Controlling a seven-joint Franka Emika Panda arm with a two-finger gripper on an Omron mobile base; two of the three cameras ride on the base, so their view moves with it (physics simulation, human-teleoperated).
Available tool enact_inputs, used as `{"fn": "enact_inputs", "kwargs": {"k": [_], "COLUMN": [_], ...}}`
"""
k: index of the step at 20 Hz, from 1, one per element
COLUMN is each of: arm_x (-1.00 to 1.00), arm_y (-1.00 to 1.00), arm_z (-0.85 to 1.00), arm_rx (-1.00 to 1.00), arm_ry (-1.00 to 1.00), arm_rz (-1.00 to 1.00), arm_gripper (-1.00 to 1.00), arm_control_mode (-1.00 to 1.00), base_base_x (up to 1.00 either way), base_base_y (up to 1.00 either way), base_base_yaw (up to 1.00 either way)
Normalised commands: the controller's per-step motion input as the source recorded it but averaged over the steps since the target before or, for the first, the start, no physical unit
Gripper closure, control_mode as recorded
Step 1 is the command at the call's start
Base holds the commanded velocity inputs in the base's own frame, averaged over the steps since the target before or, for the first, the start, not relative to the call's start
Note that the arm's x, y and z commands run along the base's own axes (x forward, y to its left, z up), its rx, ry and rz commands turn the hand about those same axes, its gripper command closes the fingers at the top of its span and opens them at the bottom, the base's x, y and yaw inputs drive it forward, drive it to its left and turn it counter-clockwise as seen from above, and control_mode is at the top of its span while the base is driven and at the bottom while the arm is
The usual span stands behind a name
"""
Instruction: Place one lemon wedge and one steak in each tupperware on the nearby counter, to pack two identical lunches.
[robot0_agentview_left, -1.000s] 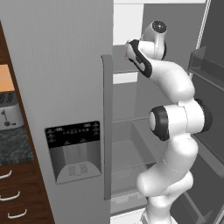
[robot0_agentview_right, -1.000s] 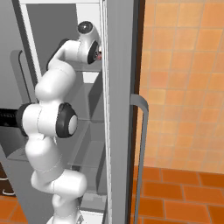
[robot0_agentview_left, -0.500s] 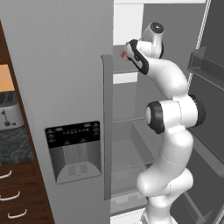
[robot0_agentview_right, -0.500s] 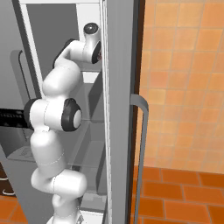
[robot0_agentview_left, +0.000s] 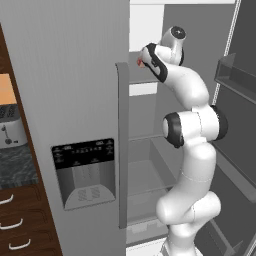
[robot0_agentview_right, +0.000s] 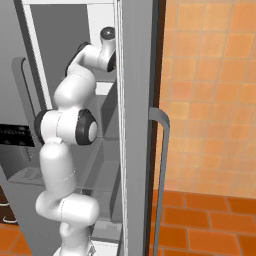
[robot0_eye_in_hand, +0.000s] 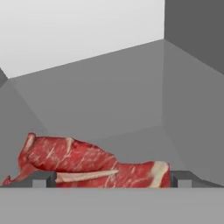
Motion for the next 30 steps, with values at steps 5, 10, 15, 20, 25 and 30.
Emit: {"fn": "enact_inputs", "kwargs": {"k": [5,10,15,20,25,30], "arm_x": [0.02,0.0,0.0,0.0,0.0,0.0], "arm_y": [0.0,0.0,0.0,0.0,0.0,0.0], "arm_z": [0.0,0.0,-0.38,-0.15,0.0,0.02], "arm_rx": [0.0,0.0,0.0,0.0,0.0,0.0], "arm_ry": [0.0,0.0,0.02,0.0,0.0,0.0], "arm_rz": [0.04,0.0,0.0,0.0,0.0,0.0], "arm_gripper": [-1.0,-1.0,-1.0,1.0,1.0,1.0], "arm_control_mode": [-1.0,-1.0,-1.0,-1.0,-1.0,-1.0], "base_base_x": [0.0,0.0,0.0,0.0,0.0,0.0], "base_base_y": [0.0,0.0,0.0,0.0,0.0,0.0], "base_base_yaw": [0.0,0.0,0.0,0.0,0.0,0.0]}}
